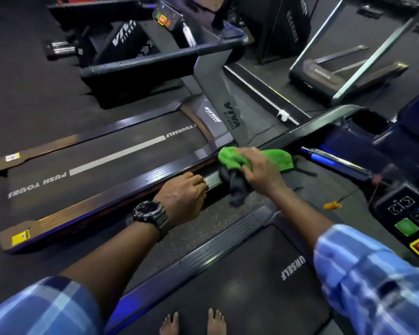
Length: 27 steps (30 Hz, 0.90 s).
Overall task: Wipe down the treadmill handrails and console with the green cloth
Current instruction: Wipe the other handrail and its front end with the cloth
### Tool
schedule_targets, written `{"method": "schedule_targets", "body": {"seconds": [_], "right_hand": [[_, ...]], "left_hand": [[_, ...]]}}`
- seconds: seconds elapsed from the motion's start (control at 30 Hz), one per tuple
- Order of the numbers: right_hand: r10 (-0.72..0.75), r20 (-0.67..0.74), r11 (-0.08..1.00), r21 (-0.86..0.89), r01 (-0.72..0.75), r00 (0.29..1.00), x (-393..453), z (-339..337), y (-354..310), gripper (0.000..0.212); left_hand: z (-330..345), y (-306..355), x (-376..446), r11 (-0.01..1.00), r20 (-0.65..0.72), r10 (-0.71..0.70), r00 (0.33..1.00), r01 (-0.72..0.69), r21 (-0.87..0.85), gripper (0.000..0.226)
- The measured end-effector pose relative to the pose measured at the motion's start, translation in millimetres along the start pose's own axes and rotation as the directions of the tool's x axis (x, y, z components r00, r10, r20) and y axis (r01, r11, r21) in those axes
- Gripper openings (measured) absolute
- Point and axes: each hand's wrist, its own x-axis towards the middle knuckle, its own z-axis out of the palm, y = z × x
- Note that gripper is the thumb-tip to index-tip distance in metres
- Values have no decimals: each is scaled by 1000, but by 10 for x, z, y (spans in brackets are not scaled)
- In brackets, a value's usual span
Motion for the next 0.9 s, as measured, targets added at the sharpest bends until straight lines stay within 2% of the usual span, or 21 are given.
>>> {"method": "schedule_targets", "body": {"seconds": [0.07, 0.1, 0.17, 0.23, 0.3, 0.37, 0.43, 0.47, 0.53, 0.6, 0.67, 0.73, 0.8, 0.9], "right_hand": [[156, -93, 982, -95, -165, 983, 311, 25, -45, 38], [164, -99, 978, -110, -175, 981, 425, 64, -203, 37], [128, -51, 989, -67, -131, 991, 417, 162, -601, 36], [-15, -49, 1000, 13, 16, 999, 123, 261, -785, 39], [-125, -62, 988, 79, 130, 990, -218, 262, -686, 43], [-163, -90, 986, 23, 165, 983, -276, 183, -427, 43], [-66, -128, 997, -43, 61, 990, -67, 129, -273, 41], [36, -141, 997, -57, -45, 989, 84, 108, -288, 43], [149, -93, 987, -50, -154, 984, 246, 182, -501, 49], [81, -81, 996, -19, -83, 993, 172, 326, -783, 43], [6, -150, 999, 37, 0, 989, -78, 444, -878, 32], [-1, -210, 997, 73, 17, 978, -383, 500, -853, 32], [70, -254, 997, 37, -63, 965, -490, 501, -768, 34], [291, -315, 955, 47, -292, 903, -121, 580, -915, 38]], "left_hand": [[7, 5, -11, 999, 49, -46, 998, 47, -27, 25], [9, 10, -7, 998, 67, -57, 996, 59, -28, 27], [-1, 11, 12, 999, 85, -43, 995, 45, -19, 31], [-31, 19, -2, 999, 68, 4, 998, -2, -34, 30], [-68, 25, -22, 999, 49, 31, 998, -29, -30, 26], [-95, 1, -34, 999, 87, 40, 995, -38, -21, 30], [-85, -38, -45, 998, 107, 61, 992, -59, -15, 35], [-93, -45, -25, 998, 133, 66, 989, -64, -16, 35], [-133, -44, -1, 997, 168, 73, 983, -70, -23, 32], [-165, -29, -15, 993, 143, 115, 983, -116, -3, 27], [-165, -82, -21, 985, 101, 174, 980, -172, -29, 26], [-133, -189, -62, 981, 113, 191, 975, -184, -68, 24], [-100, -265, -83, 979, 136, 187, 973, -174, -103, 29], [-155, -354, -85, 962, 158, 223, 962, -191, -196, 36]]}}
